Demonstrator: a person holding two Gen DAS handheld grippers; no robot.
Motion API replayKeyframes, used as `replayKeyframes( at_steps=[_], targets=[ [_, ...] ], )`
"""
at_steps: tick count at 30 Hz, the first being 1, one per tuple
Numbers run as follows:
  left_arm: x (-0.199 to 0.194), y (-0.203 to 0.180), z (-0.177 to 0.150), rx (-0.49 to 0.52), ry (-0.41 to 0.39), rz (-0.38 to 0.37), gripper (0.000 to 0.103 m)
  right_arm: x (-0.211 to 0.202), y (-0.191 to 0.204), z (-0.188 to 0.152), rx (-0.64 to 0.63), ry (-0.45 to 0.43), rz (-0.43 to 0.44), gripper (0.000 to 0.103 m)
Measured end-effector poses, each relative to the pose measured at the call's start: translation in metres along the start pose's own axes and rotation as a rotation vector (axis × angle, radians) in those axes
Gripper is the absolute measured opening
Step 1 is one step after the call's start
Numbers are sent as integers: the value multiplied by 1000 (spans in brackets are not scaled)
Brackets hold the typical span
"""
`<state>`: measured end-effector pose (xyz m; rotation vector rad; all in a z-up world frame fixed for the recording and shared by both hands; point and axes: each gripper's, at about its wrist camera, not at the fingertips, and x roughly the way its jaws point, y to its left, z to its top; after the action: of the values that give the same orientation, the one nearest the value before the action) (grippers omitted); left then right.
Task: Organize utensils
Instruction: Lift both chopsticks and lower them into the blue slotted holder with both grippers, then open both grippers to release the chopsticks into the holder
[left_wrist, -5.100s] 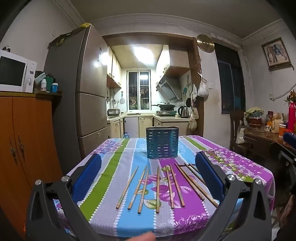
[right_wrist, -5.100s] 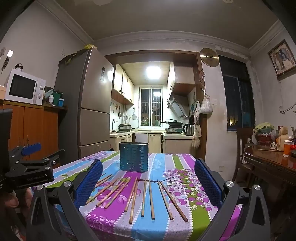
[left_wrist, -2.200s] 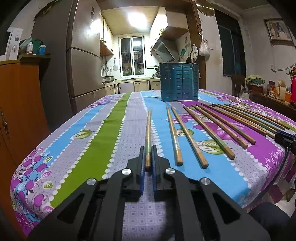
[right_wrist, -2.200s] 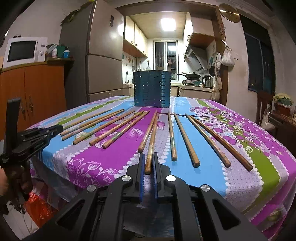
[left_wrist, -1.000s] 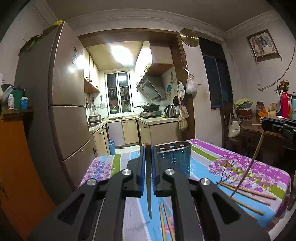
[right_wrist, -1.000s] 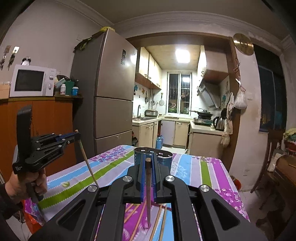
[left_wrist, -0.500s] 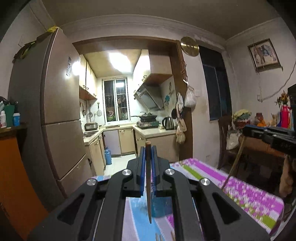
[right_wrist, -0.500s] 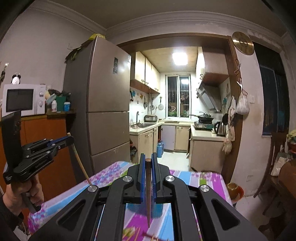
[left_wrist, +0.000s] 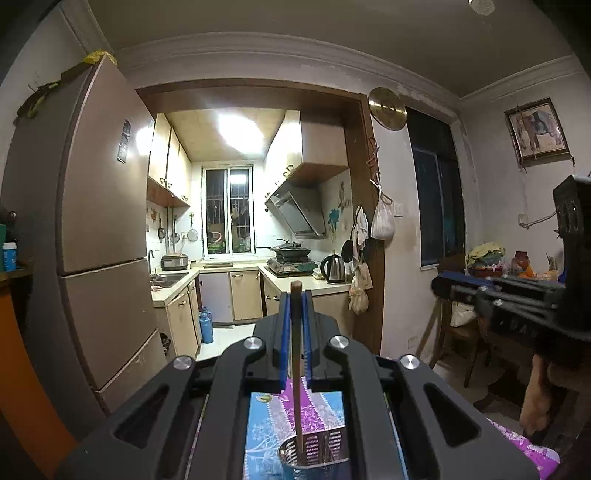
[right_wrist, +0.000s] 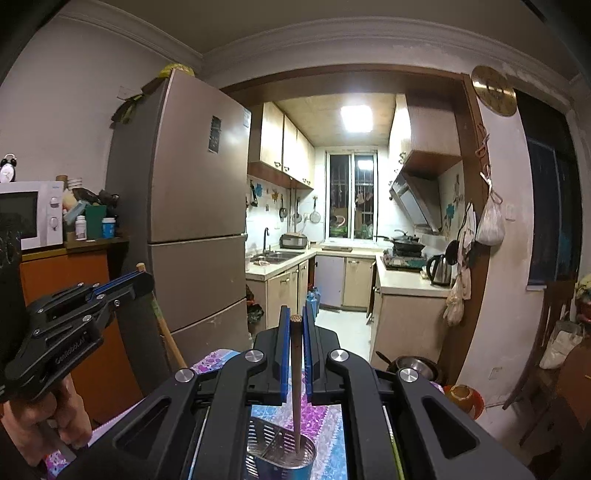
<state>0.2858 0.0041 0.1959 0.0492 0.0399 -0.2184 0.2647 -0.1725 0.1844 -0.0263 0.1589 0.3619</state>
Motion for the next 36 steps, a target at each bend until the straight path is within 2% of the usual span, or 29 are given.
replayKeyframes(
  at_steps=[6, 14, 20, 26, 31, 32, 34, 36],
  targets=[
    [38, 2, -23, -5, 63, -7, 5, 44, -6, -24, 29, 71, 13, 8],
    [72, 17, -53, -24, 145, -1, 5, 77, -11, -57, 56, 144, 11, 8],
    [83, 18, -66, -11, 192, 7, 5, 87, -15, -69, 73, 165, 6, 8],
    [81, 22, -65, -17, 202, 15, 6, 85, -17, -67, 73, 158, -3, 8],
    [59, 24, -55, -11, 170, 30, 33, 57, -20, -56, 85, 107, -7, 15],
    [46, 24, -52, -8, 154, 30, 36, 42, -19, -51, 91, 80, 4, 16],
    [18, 27, -50, -13, 127, 24, 52, 9, -18, -47, 93, 30, 25, 23],
    [-27, 29, -56, 3, 86, 22, 61, -34, -16, -52, 87, -26, 50, 29]
  ],
)
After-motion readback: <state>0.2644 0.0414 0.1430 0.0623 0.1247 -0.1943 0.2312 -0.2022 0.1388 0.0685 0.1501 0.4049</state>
